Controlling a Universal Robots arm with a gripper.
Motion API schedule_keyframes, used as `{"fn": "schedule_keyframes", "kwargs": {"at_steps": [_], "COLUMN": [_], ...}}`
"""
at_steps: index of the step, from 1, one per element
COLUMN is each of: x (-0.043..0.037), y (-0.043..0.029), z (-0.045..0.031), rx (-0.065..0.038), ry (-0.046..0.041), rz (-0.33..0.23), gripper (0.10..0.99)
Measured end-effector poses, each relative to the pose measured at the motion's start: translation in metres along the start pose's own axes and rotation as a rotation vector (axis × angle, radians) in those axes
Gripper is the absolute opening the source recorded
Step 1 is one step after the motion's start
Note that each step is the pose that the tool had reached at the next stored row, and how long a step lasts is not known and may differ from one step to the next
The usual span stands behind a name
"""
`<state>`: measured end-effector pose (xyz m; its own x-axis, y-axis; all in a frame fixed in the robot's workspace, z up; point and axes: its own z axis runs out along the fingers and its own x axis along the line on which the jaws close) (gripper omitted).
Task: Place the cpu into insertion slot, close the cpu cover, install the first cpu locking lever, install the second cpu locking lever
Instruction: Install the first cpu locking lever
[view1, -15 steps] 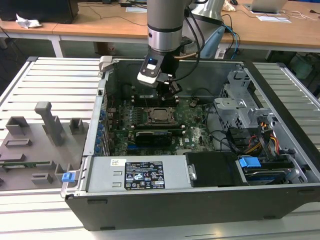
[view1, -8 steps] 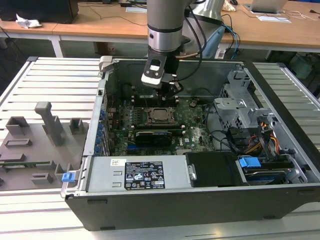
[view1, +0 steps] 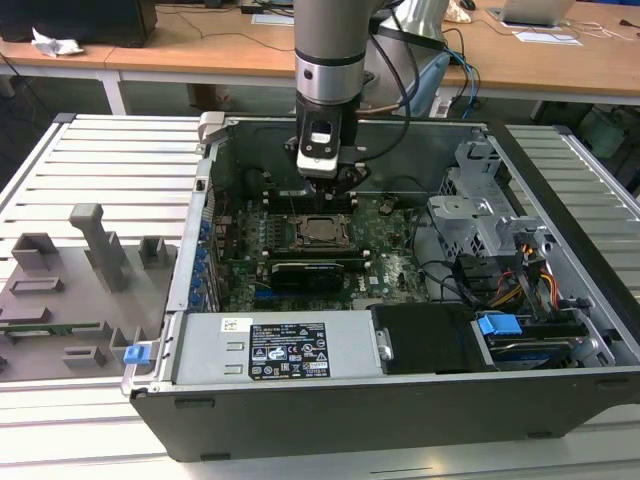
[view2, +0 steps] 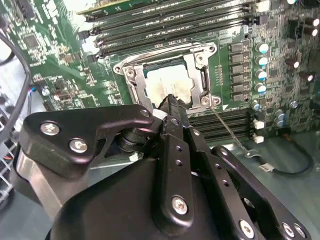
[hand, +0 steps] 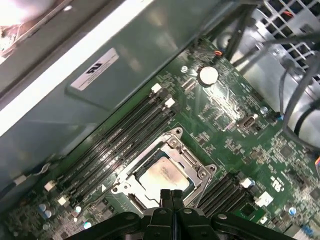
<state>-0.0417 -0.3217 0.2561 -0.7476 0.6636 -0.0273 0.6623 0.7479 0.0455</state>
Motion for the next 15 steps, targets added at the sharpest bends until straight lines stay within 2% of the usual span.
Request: {"fn": "schedule_keyframes", "kwargs": {"at_steps": [2, 15], "x": [0.0, 0.0], "y": [0.0, 0.0], "z": [0.0, 0.0], "rx": [-0.001, -0.005], "ry": [0.0021, 0.0091], "rz": [-0.047, -0.201], "gripper": [0.106, 0.106]}}
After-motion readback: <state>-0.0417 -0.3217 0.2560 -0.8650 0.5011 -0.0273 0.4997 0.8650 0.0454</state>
